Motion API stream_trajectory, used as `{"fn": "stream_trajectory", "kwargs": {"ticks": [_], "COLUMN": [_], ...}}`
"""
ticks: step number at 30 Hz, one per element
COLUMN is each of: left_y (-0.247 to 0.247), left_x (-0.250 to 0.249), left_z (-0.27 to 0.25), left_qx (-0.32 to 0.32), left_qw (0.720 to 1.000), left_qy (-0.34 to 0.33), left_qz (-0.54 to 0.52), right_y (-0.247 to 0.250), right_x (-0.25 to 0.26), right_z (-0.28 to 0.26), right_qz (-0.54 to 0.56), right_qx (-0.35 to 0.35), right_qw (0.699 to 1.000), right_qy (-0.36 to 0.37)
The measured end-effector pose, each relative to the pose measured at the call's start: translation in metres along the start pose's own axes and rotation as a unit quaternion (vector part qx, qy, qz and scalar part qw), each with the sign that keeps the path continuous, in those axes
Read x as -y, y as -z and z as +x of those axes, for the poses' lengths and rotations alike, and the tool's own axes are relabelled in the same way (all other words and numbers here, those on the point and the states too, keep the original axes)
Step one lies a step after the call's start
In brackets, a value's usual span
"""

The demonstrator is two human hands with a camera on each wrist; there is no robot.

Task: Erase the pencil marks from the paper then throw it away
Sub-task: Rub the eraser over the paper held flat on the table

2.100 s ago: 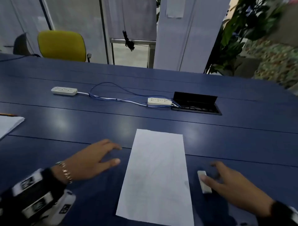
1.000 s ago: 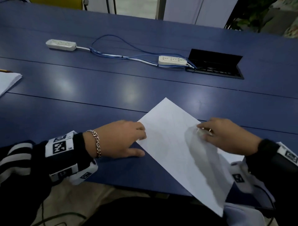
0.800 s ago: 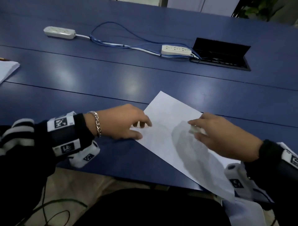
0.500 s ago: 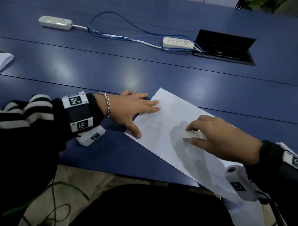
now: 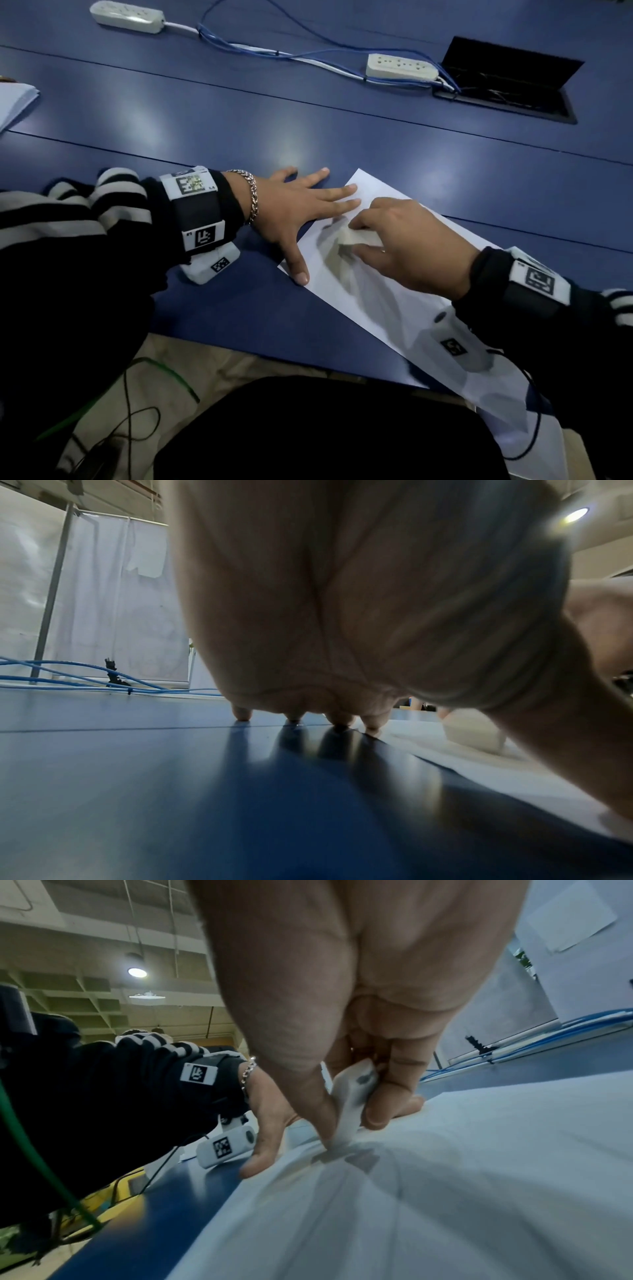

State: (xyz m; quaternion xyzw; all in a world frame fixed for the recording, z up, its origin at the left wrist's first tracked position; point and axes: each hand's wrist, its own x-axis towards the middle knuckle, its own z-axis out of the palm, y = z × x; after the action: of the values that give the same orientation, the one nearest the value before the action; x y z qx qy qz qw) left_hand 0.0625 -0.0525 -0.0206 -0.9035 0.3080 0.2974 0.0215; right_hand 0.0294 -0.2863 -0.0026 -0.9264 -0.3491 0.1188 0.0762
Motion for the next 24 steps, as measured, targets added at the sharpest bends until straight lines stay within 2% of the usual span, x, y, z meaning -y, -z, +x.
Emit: {"fn": "stream_trajectory", "kwargs": {"ticks": [6,8,11,13,17,19,24], "left_y": [0.004,0.002,0.002,0.002,0.003,0.003,0.003], "left_x": [-0.003,-0.002,-0.001,-0.001,0.000,0.000,-0.001], "left_z": [-0.001,0.000,0.001,0.001,0.000,0.000,0.001], "left_qx": [0.008,0.006,0.002,0.003,0.012,0.014,0.006], "left_qw": [1.000,1.000,1.000,1.000,1.000,1.000,1.000], "left_qy": [0.003,0.001,-0.003,0.000,0.003,0.002,-0.004], "left_qz": [0.006,0.003,-0.010,-0.009,0.002,0.003,-0.008], "right_y": [0.000,0.003,0.004,0.002,-0.002,-0.001,0.003], "right_x": [0.014,0.010,0.001,0.001,0.013,0.011,-0.006], "right_z": [-0.012,-0.008,0.004,0.004,-0.013,-0.011,0.009], "right_qz": [0.021,0.026,0.030,0.032,0.069,0.063,0.051], "right_qx": [0.061,0.055,-0.004,-0.020,0.058,0.071,-0.041], "right_qw": [0.991,0.992,0.996,0.996,0.984,0.980,0.991], "right_qy": [0.117,0.114,0.078,0.075,0.151,0.174,0.115]}}
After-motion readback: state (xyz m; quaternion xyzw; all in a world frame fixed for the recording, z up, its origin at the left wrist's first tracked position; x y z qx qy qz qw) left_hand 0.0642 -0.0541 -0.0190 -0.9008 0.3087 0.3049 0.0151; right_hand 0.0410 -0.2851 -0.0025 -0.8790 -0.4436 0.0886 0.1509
